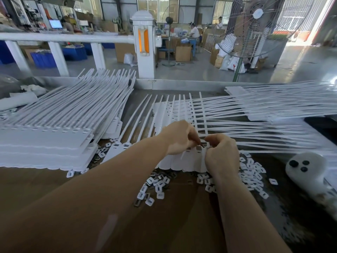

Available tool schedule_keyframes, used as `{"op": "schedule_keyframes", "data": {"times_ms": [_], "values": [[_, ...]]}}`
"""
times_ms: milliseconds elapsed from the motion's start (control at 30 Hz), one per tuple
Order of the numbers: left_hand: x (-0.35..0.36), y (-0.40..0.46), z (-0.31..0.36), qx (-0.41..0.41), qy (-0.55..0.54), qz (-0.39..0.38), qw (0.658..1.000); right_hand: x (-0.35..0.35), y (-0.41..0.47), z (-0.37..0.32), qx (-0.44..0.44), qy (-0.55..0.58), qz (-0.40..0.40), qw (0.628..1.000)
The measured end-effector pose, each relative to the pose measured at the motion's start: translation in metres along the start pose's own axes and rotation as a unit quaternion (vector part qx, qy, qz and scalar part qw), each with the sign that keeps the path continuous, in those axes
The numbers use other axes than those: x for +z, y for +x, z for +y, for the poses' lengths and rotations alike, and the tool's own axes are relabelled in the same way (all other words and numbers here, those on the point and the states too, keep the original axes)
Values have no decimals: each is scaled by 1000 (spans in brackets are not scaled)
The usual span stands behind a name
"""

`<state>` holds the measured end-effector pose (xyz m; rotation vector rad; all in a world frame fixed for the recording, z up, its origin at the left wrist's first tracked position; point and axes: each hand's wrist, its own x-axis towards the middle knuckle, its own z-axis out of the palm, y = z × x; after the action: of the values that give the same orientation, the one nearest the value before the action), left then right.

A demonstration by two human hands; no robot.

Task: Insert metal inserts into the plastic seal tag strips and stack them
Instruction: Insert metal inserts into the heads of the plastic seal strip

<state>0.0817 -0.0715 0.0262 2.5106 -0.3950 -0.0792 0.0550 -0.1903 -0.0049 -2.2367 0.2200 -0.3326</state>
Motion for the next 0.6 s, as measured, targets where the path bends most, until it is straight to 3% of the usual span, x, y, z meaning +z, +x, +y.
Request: {"op": "schedule_keyframes", "data": {"times_ms": [367, 600], "values": [[7, -3, -6, 76, 104, 24, 991, -2, 0, -1, 6, 3, -13, 1000], [10, -3, -4, 71, 117, 16, 990, -1, 0, -2, 5, 6, -9, 1000]]}}
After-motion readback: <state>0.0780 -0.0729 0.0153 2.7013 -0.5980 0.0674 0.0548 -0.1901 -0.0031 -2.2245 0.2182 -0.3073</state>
